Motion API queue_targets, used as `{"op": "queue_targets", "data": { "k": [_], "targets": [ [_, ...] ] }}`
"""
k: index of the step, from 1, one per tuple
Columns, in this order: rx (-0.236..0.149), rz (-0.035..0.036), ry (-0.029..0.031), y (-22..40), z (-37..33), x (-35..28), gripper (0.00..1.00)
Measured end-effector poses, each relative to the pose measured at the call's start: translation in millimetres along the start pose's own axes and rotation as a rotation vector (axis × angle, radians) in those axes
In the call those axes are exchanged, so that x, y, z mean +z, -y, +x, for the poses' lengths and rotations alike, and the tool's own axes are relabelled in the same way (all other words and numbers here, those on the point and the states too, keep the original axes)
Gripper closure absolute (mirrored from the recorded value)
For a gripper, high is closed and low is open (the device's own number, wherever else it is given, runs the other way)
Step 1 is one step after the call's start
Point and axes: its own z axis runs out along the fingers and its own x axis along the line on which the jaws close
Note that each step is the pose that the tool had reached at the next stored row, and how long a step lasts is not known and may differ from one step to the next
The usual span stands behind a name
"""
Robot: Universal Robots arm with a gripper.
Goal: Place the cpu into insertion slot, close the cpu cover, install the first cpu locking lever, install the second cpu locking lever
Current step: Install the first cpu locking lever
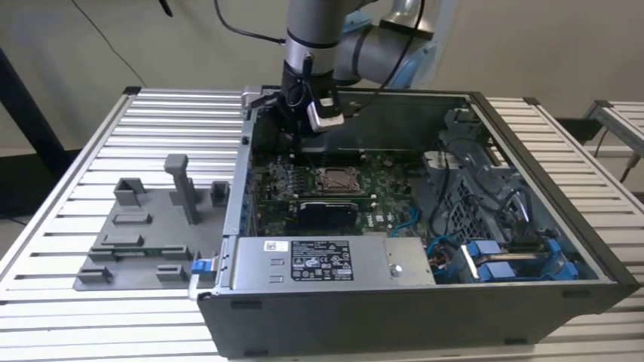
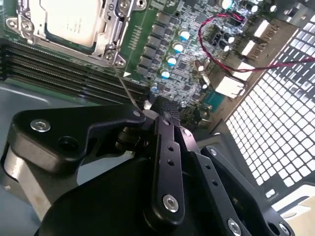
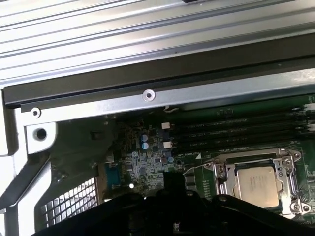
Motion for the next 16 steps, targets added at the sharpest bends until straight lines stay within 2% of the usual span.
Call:
{"op": "queue_targets", "data": {
  "k": [3, 7, 14, 16],
  "targets": [
    [-0.002, -0.0092, -0.0005, -1.0, -3.2, -3.2, 0.89],
    [-0.003, -0.0195, -0.0033, -2.2, -2.8, -12.8, 0.89],
    [-0.007, -0.0353, -0.0066, -2.7, -4.8, -19.3, 0.89],
    [-0.008, -0.0365, -0.0067, -2.5, -5.9, -19.8, 0.89]
  ]
}}
